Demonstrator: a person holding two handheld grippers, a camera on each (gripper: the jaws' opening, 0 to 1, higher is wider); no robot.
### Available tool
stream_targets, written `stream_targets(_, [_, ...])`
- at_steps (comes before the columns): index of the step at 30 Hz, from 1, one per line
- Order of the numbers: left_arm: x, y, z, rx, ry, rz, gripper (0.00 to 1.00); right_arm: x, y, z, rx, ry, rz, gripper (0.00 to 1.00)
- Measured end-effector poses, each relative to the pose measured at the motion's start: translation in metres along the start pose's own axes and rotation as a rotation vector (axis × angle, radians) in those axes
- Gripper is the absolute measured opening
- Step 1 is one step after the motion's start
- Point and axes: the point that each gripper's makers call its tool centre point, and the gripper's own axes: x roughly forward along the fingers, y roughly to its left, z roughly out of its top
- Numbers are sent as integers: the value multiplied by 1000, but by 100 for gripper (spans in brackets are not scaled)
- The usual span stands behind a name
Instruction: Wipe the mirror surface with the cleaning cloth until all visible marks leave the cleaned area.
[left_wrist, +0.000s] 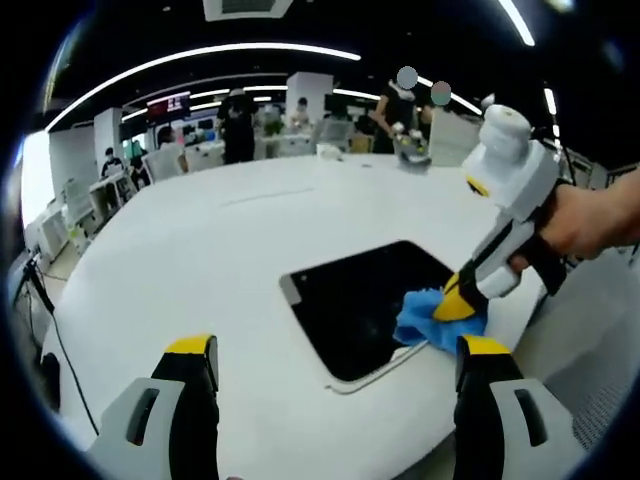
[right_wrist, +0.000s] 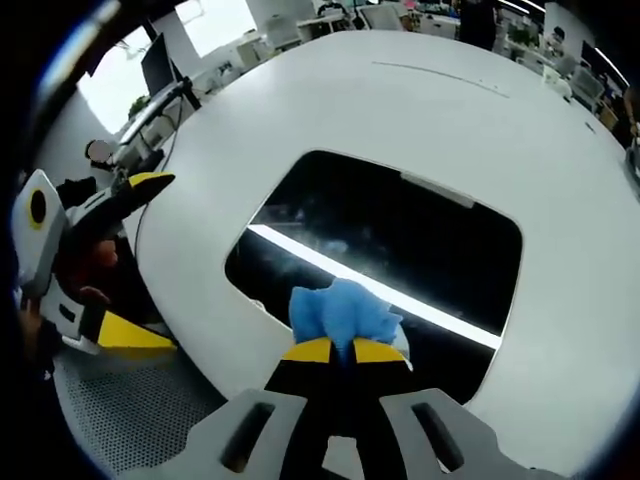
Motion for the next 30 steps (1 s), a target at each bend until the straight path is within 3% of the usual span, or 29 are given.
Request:
stream_targets(16, [0,-4,-1,32,11,-8,99,-4,-8,-4,12,8,12,0])
stream_targets(24, [0,-2,-7,0,35,-6,99,-6,-15,-7,24,8,15,0])
stream_targets(30, [2,-9,-2,25,13,-35,95,-8,-21,-9,34,10,13,0])
